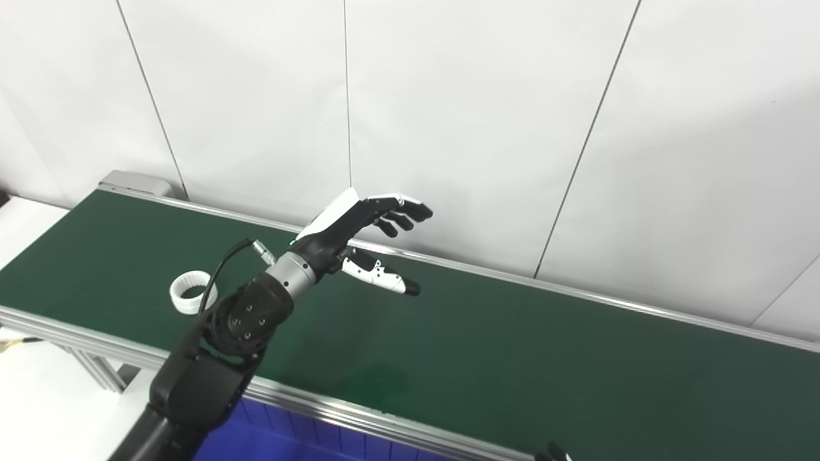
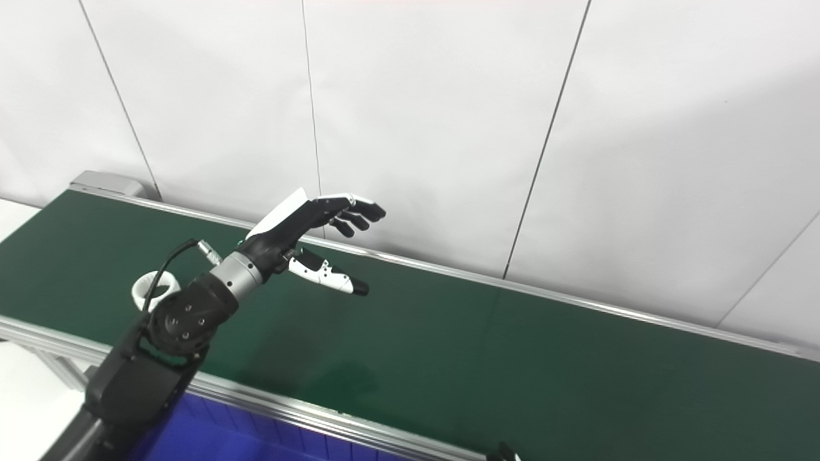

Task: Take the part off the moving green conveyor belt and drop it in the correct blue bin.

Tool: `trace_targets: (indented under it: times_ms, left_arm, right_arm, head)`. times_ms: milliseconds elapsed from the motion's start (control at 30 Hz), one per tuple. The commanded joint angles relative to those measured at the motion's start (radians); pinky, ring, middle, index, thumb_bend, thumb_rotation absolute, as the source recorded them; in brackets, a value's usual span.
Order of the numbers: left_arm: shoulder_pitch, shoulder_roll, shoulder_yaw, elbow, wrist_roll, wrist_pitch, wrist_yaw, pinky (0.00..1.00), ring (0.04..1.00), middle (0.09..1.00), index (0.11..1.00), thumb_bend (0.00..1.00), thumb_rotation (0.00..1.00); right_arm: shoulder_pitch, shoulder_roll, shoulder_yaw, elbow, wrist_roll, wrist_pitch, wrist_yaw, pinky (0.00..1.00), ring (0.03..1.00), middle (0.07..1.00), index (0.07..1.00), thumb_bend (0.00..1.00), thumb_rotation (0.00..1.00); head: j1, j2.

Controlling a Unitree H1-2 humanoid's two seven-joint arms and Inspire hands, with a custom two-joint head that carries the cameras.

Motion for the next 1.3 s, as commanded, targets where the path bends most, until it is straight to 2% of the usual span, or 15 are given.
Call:
trace_targets:
  times_ms: [0,100,200,400,567,733,833,1267]
  left_arm:
    - [-0.052,0.029,-0.014,0.002,0.045,0.004,-0.002,0.69,0.762,0.788,0.744,0.91,0.13]
    - [-0.066,0.056,-0.046,0.034,0.126,0.026,-0.017,0.68,0.786,0.799,0.752,0.93,0.11]
    - [-0.073,0.067,-0.063,0.054,0.164,0.035,-0.033,0.76,0.811,0.808,0.755,0.93,0.08]
    - [-0.071,0.069,-0.079,0.104,0.173,0.021,-0.044,0.7,0.817,0.811,0.751,0.94,0.05]
    - [-0.076,0.076,-0.11,0.149,0.212,0.022,-0.051,0.73,0.837,0.843,0.767,0.92,0.05]
    - [-0.087,0.095,-0.155,0.187,0.261,-0.004,-0.062,0.77,0.842,0.835,0.768,0.9,0.05]
    - [-0.091,0.103,-0.179,0.196,0.293,-0.007,-0.068,0.74,0.817,0.825,0.779,0.9,0.04]
    - [-0.087,0.105,-0.223,0.215,0.332,-0.003,-0.098,0.74,0.813,0.828,0.776,0.9,0.02]
  right_arm:
    - [-0.006,0.005,0.004,-0.014,0.003,-0.053,-0.011,0.73,0.825,0.868,0.93,0.21,0.77]
    - [-0.009,0.006,0.007,-0.008,0.001,-0.053,-0.015,0.73,0.829,0.868,0.929,0.22,0.76]
    - [-0.011,0.006,0.009,-0.007,-0.005,-0.054,-0.02,0.73,0.827,0.866,0.928,0.22,0.76]
    - [-0.009,0.009,0.008,-0.012,-0.005,-0.053,-0.019,0.73,0.824,0.865,0.926,0.24,0.77]
    - [-0.008,0.011,0.009,-0.011,0.007,-0.053,-0.014,0.74,0.824,0.865,0.926,0.24,0.76]
    - [-0.005,0.01,0.011,-0.015,-0.005,-0.053,-0.02,0.73,0.821,0.867,0.926,0.26,0.78]
    - [-0.004,0.009,0.013,-0.016,-0.005,-0.053,-0.02,0.72,0.823,0.871,0.928,0.25,0.77]
    - [0.003,0.013,0.01,-0.023,-0.001,-0.053,-0.017,0.72,0.817,0.862,0.923,0.28,0.77]
  head:
    - [0.0,0.0]
    - [-0.003,0.0]
    - [-0.007,0.001]
    - [-0.008,0.005]
    - [-0.011,0.007]
    - [-0.014,0.01]
    - [-0.014,0.01]
    - [-0.019,0.017]
